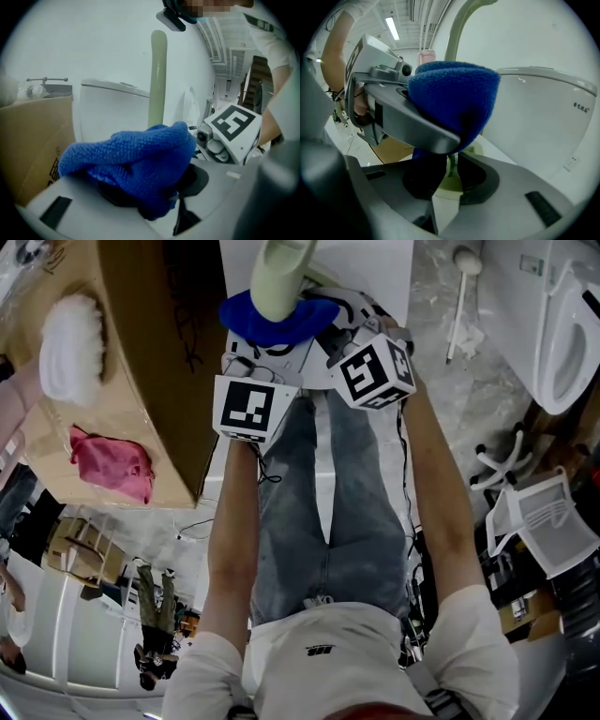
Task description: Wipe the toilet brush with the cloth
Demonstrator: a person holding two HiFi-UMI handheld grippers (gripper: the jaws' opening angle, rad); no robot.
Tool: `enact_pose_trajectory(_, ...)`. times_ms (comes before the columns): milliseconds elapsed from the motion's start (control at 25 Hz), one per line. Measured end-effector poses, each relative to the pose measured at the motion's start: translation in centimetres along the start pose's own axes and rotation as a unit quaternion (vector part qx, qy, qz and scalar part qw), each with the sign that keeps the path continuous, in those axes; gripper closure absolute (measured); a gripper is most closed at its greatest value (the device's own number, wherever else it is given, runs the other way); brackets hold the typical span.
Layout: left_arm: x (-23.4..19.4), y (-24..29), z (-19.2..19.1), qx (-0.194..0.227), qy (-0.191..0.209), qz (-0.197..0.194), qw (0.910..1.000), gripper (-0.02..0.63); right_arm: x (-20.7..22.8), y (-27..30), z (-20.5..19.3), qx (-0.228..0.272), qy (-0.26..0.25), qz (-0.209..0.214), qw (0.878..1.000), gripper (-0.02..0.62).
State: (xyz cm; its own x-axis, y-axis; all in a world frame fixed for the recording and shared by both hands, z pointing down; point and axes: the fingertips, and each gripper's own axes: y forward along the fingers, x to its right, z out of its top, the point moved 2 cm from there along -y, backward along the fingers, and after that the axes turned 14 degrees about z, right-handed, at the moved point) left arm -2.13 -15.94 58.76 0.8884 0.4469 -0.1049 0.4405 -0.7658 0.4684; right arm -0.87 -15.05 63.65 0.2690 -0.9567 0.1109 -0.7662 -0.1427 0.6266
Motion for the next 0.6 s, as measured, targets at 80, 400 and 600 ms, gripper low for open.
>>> enact_pose_trajectory(80, 0.1, 0.7, -0.2, 0.0, -0.002, 0.004, 1.0, 0.413, 0.1, 0.0, 0.0, -0.005, -0.01, -0.004, 1.0, 0.529)
enact_pose_trajectory(400, 0.4, 1.7, -0.3, 0.004, 0.013, -0.002, 0.9999, 0.468, 0.0, 0.0, -0.2, -0.023, -0.037, -0.006, 0.999, 0.541)
enact_pose_trajectory(600, 0.4, 1.5, 0.2, -0.004, 0.033, -0.003, 0.9994, 0.485, -0.1, 0.0, -0.3, -0.025, -0.052, -0.014, 0.998, 0.546)
